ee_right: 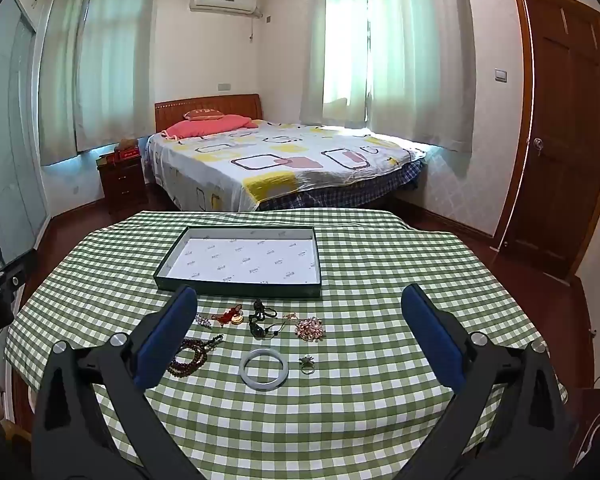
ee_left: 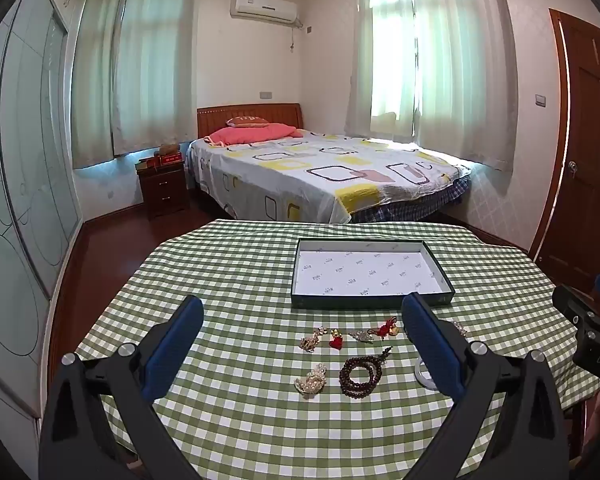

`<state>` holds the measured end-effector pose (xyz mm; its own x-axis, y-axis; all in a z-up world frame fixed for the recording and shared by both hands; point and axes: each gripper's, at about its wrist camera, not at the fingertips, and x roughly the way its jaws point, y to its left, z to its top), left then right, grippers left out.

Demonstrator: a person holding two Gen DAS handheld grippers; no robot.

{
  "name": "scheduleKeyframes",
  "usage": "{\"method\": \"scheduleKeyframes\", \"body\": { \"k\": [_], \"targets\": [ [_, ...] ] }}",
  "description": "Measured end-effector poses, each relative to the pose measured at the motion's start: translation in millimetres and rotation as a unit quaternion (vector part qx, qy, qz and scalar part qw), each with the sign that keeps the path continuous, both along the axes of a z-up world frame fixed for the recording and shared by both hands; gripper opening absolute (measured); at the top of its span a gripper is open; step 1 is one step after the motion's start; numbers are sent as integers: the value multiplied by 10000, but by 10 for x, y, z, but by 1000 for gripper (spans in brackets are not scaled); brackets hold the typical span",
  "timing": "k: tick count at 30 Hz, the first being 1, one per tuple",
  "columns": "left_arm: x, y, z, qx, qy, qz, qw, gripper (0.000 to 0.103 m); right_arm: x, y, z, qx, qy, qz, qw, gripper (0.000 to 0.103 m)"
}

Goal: Organize jewelry

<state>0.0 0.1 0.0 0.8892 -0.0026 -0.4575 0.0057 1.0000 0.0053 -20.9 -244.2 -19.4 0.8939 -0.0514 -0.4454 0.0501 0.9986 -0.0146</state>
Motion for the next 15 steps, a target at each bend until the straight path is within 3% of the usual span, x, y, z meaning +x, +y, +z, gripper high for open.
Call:
{"method": "scheduleKeyframes", "body": {
  "k": [15],
  "targets": [
    [-12,-43,-19,1,40,-23,10000,96,-3,7,-44,8,-8,9,10000,100]
  ]
}}
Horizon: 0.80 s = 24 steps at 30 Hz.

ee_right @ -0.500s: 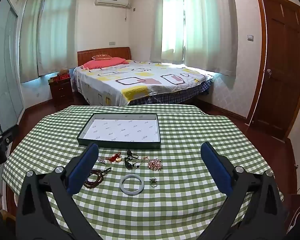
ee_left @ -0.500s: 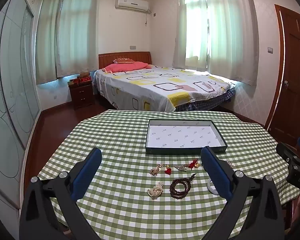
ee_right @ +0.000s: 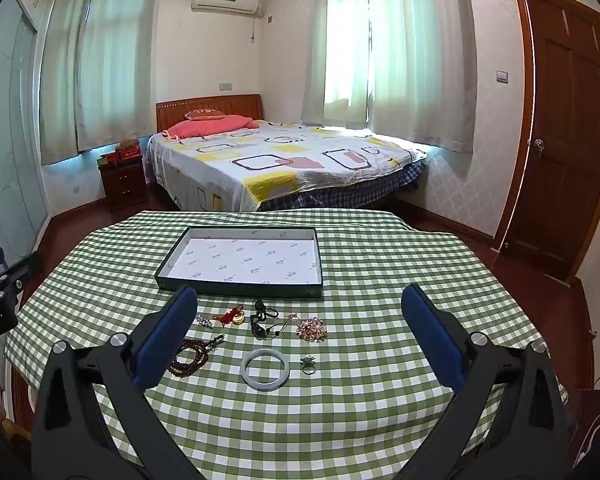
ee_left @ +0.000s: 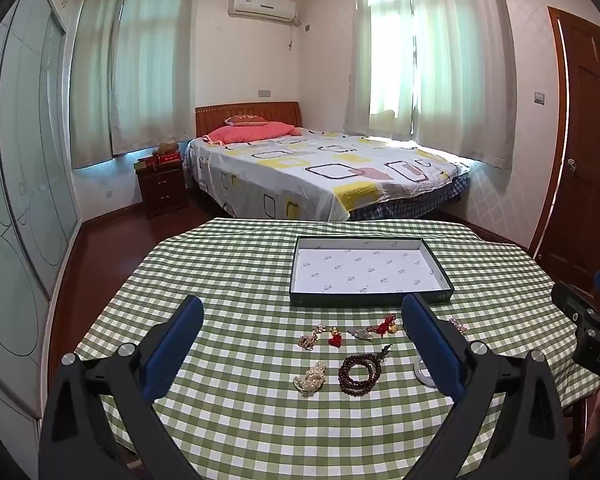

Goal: Organize jewelry

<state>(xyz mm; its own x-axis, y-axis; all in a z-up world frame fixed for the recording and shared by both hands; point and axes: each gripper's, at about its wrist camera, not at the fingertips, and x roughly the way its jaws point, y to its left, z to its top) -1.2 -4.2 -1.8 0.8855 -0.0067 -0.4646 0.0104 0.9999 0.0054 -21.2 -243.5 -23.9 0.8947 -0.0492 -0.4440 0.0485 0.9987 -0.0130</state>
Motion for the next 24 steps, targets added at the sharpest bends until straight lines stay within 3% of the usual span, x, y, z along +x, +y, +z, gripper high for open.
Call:
{"method": "scheduleKeyframes", "body": {
  "k": [24],
  "targets": [
    [20,56,-54,-14,54,12,10000,96,21,1,19,25,39,17,10000,100]
  ]
}}
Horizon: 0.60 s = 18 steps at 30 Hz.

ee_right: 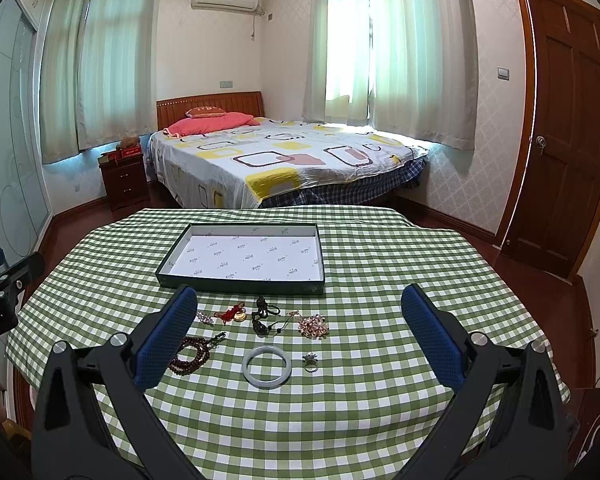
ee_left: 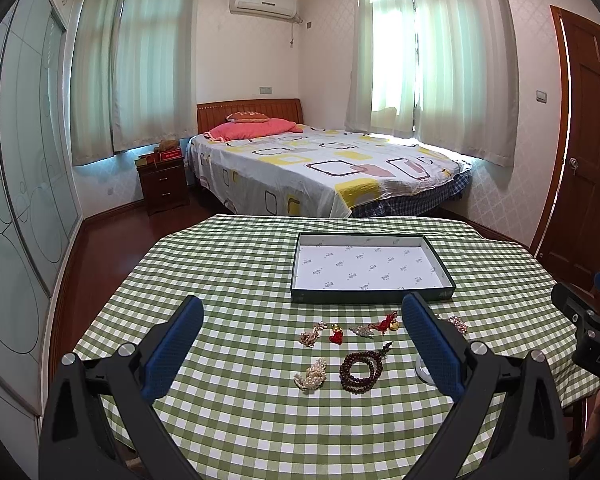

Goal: Organize jewelry

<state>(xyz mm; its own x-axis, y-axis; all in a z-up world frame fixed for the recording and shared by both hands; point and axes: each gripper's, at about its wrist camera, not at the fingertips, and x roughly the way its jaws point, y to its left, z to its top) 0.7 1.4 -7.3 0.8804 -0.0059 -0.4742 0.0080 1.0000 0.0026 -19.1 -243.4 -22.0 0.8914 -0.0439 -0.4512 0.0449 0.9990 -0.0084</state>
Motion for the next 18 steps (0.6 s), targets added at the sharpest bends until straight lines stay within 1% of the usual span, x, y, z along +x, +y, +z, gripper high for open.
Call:
{"method": "scheduleKeyframes", "body": {
  "k": [18],
  "targets": [
    [-13,10,-41,-12,39,4,10000,96,-1,-4,0,4,2,-1,10000,100]
  ]
}}
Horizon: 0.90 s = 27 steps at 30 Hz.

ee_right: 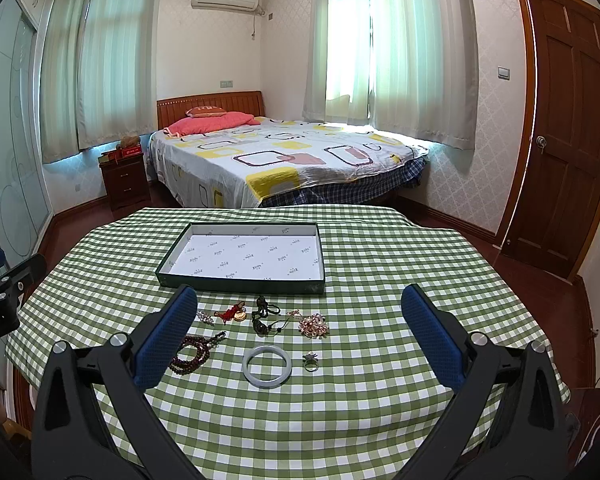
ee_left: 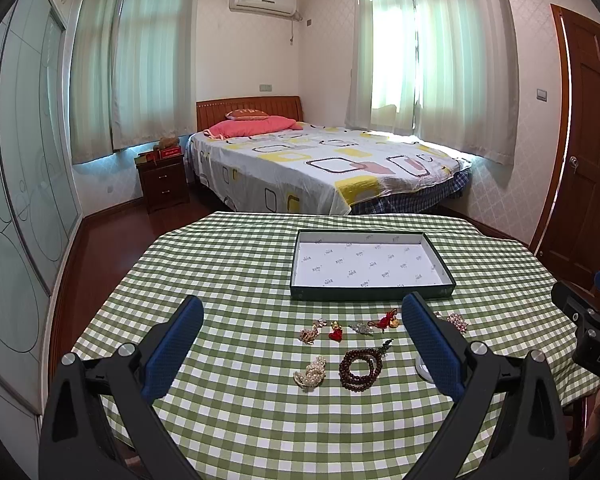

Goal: Organize jewelry

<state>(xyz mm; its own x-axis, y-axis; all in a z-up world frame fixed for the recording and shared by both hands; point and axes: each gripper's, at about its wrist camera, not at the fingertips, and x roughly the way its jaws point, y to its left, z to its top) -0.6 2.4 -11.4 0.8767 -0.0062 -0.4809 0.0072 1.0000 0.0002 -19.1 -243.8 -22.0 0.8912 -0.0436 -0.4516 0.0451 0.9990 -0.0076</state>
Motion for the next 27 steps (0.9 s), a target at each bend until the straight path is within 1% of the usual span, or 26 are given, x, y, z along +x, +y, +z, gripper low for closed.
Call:
{"method": "scheduleKeyframes", "body": {
  "k": [27],
  "targets": [
    [-22,24,-21,4,71,-3,10000,96,12,12,-45,11,15,18,10000,100]
  ]
}}
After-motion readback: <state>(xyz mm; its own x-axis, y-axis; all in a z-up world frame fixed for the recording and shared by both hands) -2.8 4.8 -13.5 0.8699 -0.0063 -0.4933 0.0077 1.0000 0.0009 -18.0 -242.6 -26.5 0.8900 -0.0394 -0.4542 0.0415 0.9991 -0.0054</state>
